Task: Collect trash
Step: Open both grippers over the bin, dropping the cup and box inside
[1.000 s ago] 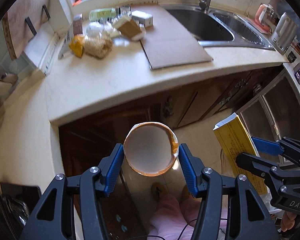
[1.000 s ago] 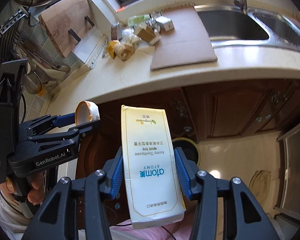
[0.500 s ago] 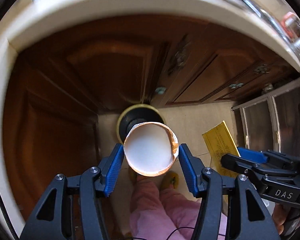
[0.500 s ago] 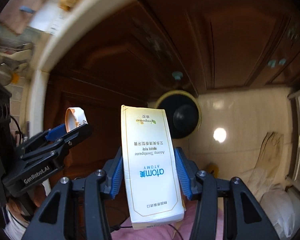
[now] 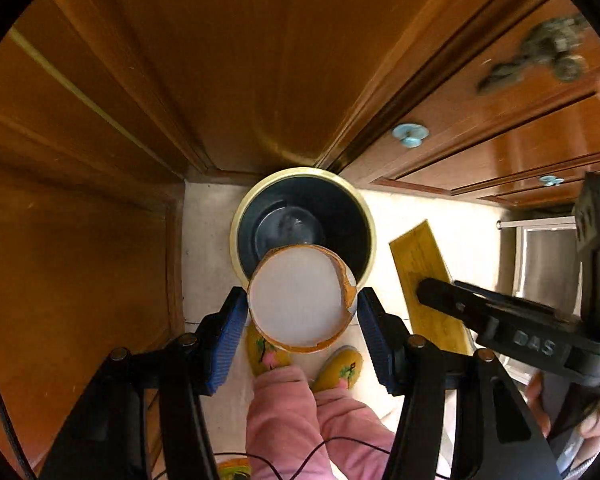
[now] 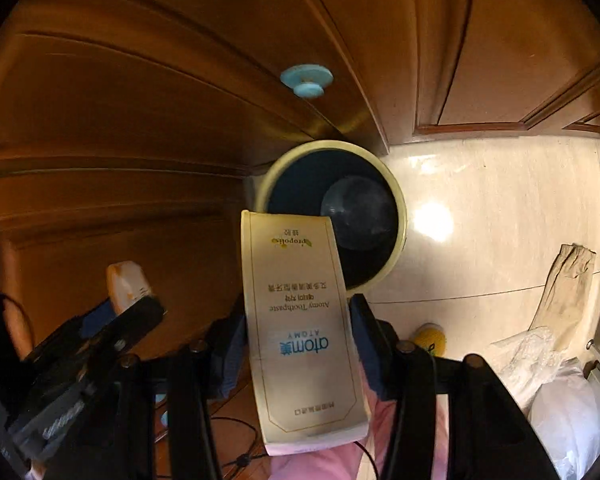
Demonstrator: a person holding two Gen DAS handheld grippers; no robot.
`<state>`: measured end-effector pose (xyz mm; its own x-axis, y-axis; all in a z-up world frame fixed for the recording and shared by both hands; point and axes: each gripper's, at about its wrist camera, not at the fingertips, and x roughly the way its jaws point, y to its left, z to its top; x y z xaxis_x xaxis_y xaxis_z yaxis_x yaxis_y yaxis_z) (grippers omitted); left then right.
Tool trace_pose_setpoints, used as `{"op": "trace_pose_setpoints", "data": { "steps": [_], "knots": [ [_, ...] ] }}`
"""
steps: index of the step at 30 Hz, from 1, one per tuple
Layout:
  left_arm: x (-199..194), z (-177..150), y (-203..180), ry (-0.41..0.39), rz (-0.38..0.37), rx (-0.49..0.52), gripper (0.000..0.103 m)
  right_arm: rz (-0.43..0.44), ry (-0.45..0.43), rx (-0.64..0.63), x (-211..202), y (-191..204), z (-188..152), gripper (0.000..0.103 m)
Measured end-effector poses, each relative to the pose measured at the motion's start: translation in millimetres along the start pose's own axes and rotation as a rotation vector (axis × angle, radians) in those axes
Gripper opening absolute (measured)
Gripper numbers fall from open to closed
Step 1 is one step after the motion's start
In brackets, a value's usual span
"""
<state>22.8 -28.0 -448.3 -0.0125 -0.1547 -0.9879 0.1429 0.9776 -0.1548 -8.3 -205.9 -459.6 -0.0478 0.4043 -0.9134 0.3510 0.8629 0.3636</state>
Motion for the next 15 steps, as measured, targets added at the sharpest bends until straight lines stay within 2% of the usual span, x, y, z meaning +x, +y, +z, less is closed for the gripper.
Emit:
{"op": "trace_pose_setpoints", "data": {
  "steps": [3, 6, 8, 10, 12, 15],
  "knots": [
    [17.1, 7.8, -1.0, 0.016, 0.015, 0.022, 0.056, -0.028, 0.021, -0.007, 26.6, -1.9, 12.9, 0.052],
    [29.9, 10.8, 5.0, 0.050, 0.026, 0.038, 0.059, -0.020, 0.014, 0.004, 37.6, -3.0, 19.0, 0.061],
    [36.6, 13.5, 7.2, 0.062, 0.018, 0.036, 0.063, -0.020, 0.007, 0.015, 39.3, -3.2, 20.3, 0.067],
    [37.9, 13.3, 9.6, 0.059, 0.016, 0.031, 0.078, -0.020, -0.001, 0.028, 39.6, -6.0, 19.4, 0.068],
    [38.6, 13.6, 13.4, 0.067, 0.028, 0.034, 0.088, -0.017, -0.003, 0.045, 40.4, -8.2, 16.4, 0.068],
    [37.9, 15.0, 12.8, 0.065, 0.052, 0.044, 0.089, -0.020, -0.008, 0.060, 35.8, -14.4, 10.8, 0.068]
  ]
}}
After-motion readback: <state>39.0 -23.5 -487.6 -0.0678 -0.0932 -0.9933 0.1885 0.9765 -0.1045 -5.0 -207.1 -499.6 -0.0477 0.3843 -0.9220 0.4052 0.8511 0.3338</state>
